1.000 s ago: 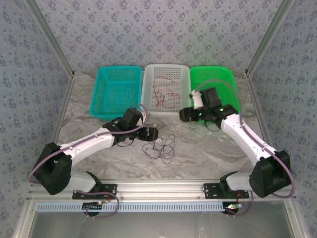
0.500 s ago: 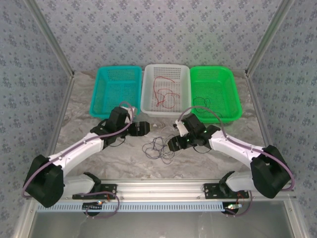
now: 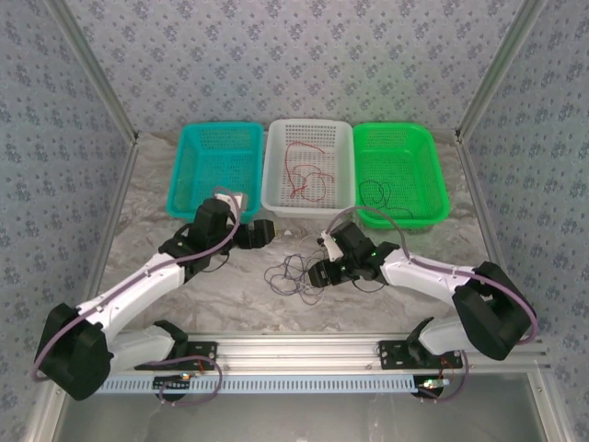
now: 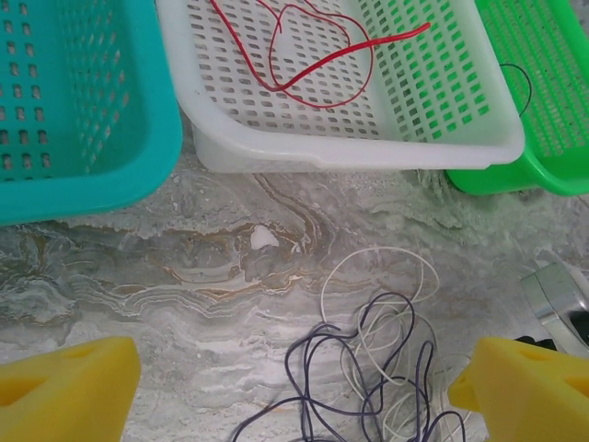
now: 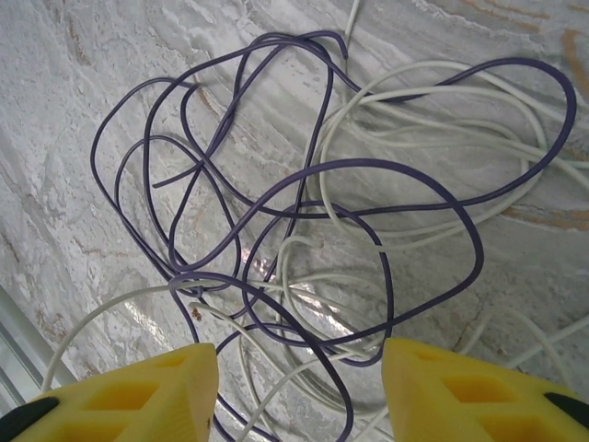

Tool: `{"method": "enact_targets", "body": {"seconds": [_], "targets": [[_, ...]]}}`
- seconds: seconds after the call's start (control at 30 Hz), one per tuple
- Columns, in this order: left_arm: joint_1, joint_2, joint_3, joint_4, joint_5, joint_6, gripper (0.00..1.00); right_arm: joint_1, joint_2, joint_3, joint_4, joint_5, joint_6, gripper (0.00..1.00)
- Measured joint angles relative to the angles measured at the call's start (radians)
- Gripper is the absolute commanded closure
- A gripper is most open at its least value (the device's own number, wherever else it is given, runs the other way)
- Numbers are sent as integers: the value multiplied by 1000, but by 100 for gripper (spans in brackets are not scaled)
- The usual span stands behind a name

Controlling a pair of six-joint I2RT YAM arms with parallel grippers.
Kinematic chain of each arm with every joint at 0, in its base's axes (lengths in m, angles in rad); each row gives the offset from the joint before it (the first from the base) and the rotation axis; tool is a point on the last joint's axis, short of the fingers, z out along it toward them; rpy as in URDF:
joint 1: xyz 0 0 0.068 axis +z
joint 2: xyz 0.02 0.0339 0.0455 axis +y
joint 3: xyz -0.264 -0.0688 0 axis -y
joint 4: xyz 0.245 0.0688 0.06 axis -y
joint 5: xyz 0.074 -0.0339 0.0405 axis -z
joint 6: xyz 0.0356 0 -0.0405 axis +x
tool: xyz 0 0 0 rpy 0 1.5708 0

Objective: Untangle the cables

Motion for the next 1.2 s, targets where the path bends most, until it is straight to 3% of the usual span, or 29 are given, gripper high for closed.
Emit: {"method": "enact_targets", "body": {"seconds": [0.4, 0.67, 0.8, 1.2], "targets": [[0, -11, -34, 8, -15, 0, 5, 11, 17, -26, 33, 14, 10, 59], [0, -10, -35, 27, -16, -1, 5, 35, 20, -58, 46, 35, 36, 90], [0, -10, -35, 27, -16, -7, 5, 41, -8, -58, 44, 61, 47, 99], [0, 8, -39, 65, 18, -18, 5, 43, -279, -35, 31, 195, 54, 100]]}}
